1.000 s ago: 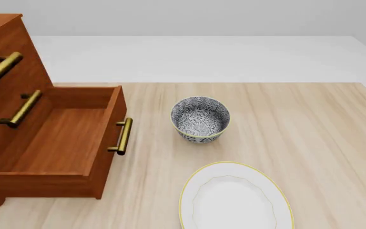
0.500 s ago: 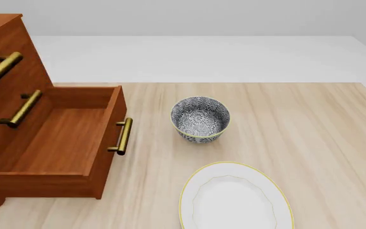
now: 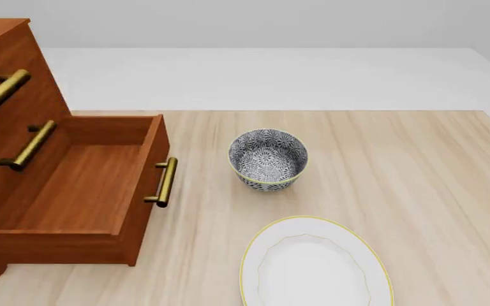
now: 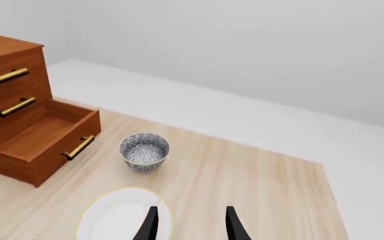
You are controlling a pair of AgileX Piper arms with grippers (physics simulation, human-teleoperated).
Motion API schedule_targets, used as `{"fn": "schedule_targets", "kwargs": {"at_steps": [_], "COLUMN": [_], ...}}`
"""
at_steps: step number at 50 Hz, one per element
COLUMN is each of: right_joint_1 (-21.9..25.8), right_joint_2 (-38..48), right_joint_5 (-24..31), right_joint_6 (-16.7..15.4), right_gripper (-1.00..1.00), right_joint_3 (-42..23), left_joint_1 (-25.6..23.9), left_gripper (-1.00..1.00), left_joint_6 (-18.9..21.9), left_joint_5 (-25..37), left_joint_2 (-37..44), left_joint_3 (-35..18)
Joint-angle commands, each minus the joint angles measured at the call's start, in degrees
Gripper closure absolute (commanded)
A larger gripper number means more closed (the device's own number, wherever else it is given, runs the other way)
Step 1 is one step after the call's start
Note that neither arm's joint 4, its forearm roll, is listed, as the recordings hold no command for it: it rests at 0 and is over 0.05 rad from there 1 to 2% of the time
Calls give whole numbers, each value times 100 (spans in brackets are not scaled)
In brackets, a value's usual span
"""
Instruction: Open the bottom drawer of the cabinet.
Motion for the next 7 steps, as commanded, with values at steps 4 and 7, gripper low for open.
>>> {"fn": "schedule_targets", "kwargs": {"at_steps": [4, 7], "right_joint_1": [-35, -77], "right_joint_2": [0, 0], "right_joint_5": [37, 37], "right_joint_6": [86, 106], "right_gripper": [-100, -100], "right_joint_3": [81, 92], "left_joint_1": [163, 215], "left_gripper": [-100, -100], "left_joint_6": [-149, -100], "left_joint_5": [73, 73], "left_joint_2": [-22, -22], "left_joint_3": [39, 23]}}
